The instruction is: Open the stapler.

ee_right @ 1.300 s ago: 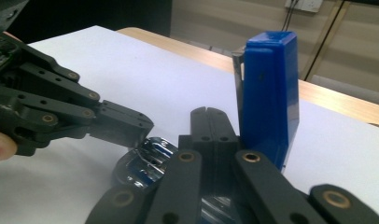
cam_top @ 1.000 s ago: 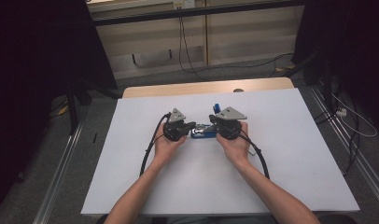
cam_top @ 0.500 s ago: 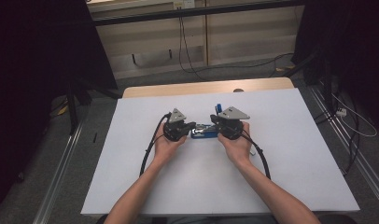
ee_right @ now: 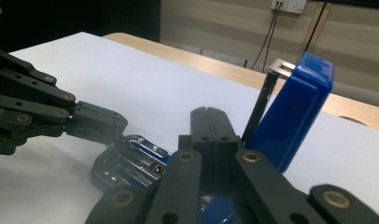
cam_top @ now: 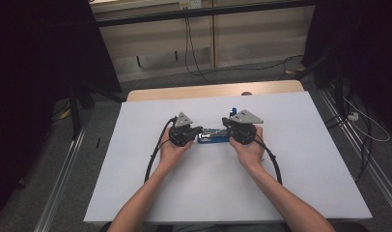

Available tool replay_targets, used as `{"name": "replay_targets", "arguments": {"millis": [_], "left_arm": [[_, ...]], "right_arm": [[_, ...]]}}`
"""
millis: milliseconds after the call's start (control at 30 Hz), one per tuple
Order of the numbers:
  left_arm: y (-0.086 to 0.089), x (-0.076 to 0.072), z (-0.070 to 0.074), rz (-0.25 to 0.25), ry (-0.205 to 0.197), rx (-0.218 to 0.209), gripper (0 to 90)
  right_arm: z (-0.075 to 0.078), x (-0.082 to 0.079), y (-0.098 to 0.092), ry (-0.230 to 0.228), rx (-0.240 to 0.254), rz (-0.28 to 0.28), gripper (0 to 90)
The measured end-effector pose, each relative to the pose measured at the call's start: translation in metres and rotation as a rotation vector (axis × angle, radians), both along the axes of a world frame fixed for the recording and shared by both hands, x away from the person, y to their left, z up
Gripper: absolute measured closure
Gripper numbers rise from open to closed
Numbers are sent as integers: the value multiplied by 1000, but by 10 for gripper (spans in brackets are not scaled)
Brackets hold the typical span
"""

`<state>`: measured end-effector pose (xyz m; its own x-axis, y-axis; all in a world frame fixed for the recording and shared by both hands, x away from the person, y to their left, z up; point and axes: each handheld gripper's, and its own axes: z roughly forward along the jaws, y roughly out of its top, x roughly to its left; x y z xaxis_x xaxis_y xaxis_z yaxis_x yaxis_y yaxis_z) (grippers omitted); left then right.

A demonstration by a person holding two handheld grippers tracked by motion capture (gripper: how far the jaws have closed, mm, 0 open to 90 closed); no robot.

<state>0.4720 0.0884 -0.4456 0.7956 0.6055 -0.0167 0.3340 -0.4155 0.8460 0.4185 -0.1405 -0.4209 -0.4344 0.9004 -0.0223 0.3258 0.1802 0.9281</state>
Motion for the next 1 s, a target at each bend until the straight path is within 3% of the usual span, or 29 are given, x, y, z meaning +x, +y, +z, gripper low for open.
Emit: {"name": "replay_targets", "arguments": {"millis": [1000], "left_arm": [[0,0,0,4,0,-4,900]], "right_arm": [[4,-2,-21,6,-14,-36,900]]}}
